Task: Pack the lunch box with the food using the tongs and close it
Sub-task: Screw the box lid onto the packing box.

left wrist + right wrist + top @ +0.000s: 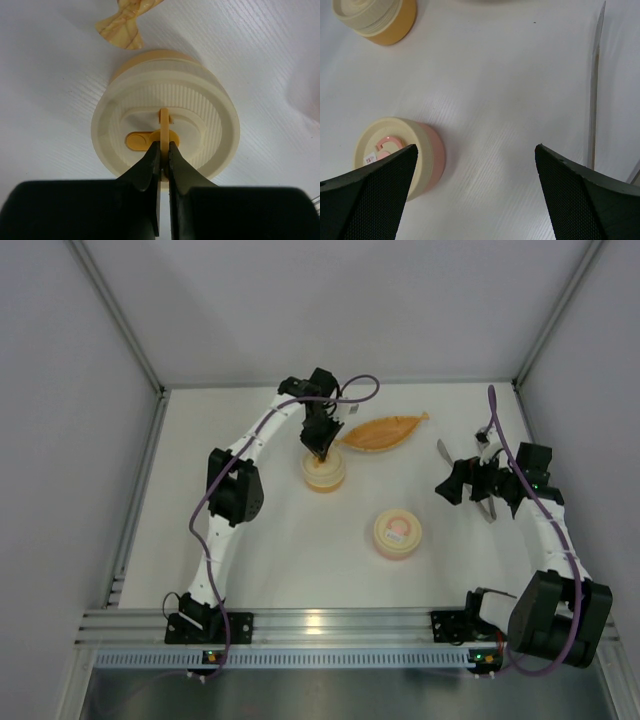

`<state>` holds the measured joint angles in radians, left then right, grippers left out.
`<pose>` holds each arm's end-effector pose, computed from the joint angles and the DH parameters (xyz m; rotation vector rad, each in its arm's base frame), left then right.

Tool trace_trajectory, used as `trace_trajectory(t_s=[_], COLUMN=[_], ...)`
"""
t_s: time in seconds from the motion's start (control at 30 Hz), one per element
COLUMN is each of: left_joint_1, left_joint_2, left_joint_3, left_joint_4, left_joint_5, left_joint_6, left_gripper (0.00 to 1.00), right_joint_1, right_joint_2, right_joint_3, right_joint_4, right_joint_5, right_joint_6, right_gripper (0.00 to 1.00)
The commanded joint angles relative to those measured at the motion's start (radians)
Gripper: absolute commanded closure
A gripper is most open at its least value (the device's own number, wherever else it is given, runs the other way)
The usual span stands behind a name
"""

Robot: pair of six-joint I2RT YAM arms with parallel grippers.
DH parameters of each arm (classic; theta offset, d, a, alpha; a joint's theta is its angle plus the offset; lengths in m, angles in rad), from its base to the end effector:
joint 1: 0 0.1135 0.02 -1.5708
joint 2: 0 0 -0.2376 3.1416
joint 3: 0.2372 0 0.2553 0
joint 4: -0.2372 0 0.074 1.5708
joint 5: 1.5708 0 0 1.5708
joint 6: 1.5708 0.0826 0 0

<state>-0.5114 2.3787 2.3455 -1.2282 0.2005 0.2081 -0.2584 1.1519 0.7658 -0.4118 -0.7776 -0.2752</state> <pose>0.4183 -0.2536 0.1818 1.0436 2.6478 -0.3500 0.2745 -0.0126 0.1976 -0.3746 2.1365 0.6159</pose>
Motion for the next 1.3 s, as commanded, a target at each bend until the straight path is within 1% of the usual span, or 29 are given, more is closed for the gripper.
trace_trajectory(t_s=[0.0, 0.23, 0.43, 0.53, 0.8, 0.87, 0.97, 1.0, 1.03, 1.13, 1.17, 1.27], left_joint_1=[0.004, -0.002, -0.048, -0.052, -0.052, -0.053, -0.065, -0.071, -0.081, -0.099, -0.105, -0.136], left_joint_2=[-0.007, -0.024, -0.041, -0.030, -0.041, -0.052, -0.107, -0.130, -0.174, -0.257, -0.278, -0.355], left_joint_3=[-0.009, -0.012, -0.023, -0.026, -0.097, -0.120, -0.221, -0.259, -0.340, -0.442, -0.507, -0.630], left_joint_4=[-0.011, 0.001, 0.013, 0.015, 0.047, 0.047, 0.052, 0.082, 0.093, 0.107, 0.108, 0.121], left_joint_5=[-0.007, -0.001, -0.047, -0.062, -0.069, -0.044, 0.000, 0.002, 0.007, 0.045, 0.054, 0.065], left_joint_6=[0.002, -0.001, 0.013, 0.010, 0.004, 0.008, 0.031, 0.036, 0.046, 0.054, 0.056, 0.053], left_gripper=[1.00, 1.00, 1.00, 1.00, 1.00, 1.00, 1.00, 1.00, 1.00, 1.00, 1.00, 1.00], right_joint_1=[-0.007, -0.007, -0.007, -0.007, -0.007, -0.007, -0.007, -0.007, -0.007, -0.007, -0.007, -0.007], right_joint_2=[-0.006, 0.000, 0.006, 0.008, 0.006, 0.006, 0.005, 0.003, 0.000, -0.006, -0.006, -0.006], right_joint_3=[0.029, 0.030, 0.027, 0.029, 0.027, 0.030, 0.033, 0.032, 0.030, 0.024, 0.021, 0.015], right_joint_4=[0.054, 0.065, 0.071, 0.073, 0.067, 0.067, 0.062, 0.059, 0.057, 0.057, 0.056, 0.057], right_joint_5=[-0.035, -0.038, -0.042, -0.042, -0.040, -0.041, -0.042, -0.042, -0.040, -0.040, -0.040, -0.043], right_joint_6=[0.004, 0.011, 0.014, 0.016, 0.007, 0.008, 0.005, 0.002, -0.001, -0.002, -0.002, -0.001], right_gripper=[0.01, 0.01, 0.01, 0.01, 0.01, 0.01, 0.01, 0.01, 0.01, 0.01, 0.01, 0.01])
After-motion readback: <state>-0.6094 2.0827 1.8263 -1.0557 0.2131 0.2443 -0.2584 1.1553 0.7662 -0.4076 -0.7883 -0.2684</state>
